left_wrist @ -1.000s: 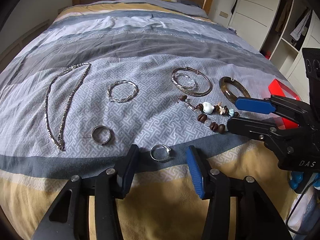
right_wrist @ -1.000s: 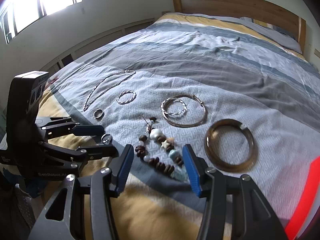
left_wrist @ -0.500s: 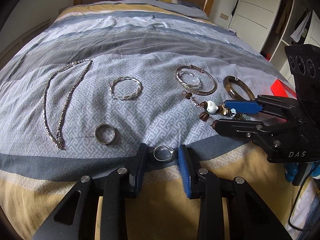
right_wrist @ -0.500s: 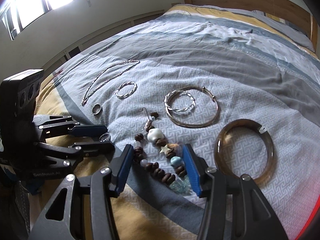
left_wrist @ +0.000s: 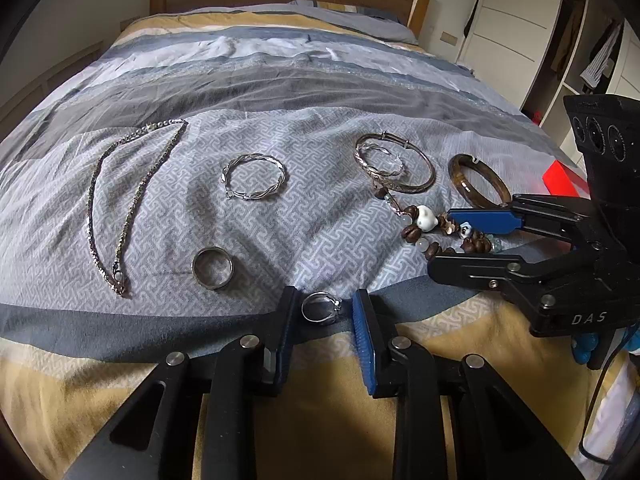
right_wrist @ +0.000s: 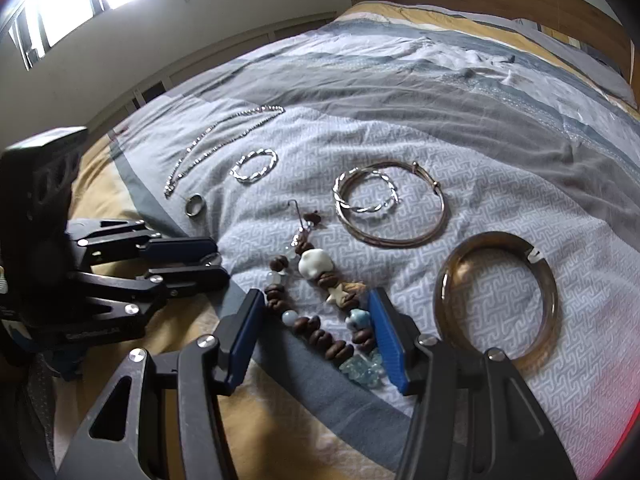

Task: Organize jewelry
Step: 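Grasp the silver ring with the left tool while the right tool grasps the beaded bracelet, then carry the ring and beaded bracelet into the red box and release both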

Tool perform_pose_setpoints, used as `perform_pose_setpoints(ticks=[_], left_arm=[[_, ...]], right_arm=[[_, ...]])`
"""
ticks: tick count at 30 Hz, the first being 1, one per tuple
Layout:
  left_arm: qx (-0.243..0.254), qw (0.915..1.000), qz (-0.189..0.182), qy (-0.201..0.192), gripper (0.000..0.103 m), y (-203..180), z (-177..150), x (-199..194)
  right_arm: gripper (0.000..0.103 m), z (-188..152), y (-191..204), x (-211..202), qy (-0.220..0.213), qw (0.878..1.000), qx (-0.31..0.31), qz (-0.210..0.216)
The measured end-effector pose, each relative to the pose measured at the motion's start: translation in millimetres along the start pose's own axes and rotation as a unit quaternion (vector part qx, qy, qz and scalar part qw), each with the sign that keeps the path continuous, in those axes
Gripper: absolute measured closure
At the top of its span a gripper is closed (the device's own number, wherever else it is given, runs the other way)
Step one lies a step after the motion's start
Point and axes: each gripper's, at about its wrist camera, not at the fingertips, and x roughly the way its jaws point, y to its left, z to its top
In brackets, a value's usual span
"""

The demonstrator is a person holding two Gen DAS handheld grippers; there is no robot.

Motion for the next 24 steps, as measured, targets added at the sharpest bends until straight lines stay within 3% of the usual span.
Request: perform_pose_setpoints(ticks=[3,7,24], left_arm=[[0.0,1.0,0.0,0.0,0.078,-0.3,-0.2,-0.3],[0.0,1.0,0.002,-0.001,0.084,-1.2,-0.2,-2.4],[0.013,0.9996,0.025,-0.003,0.084,-14.5,-6.7,-30.7]], right_arm=[[0.057,-1.0,-0.5,-0.1,-0.002,1.0,0.001,-0.01],[0.083,-3.4,-4.9,-4.9,-0.004,1.0,0.015,-0.016],[0.086,-27.3,10.2,-41.8,-0.021,0.998,0.051,-0.035]])
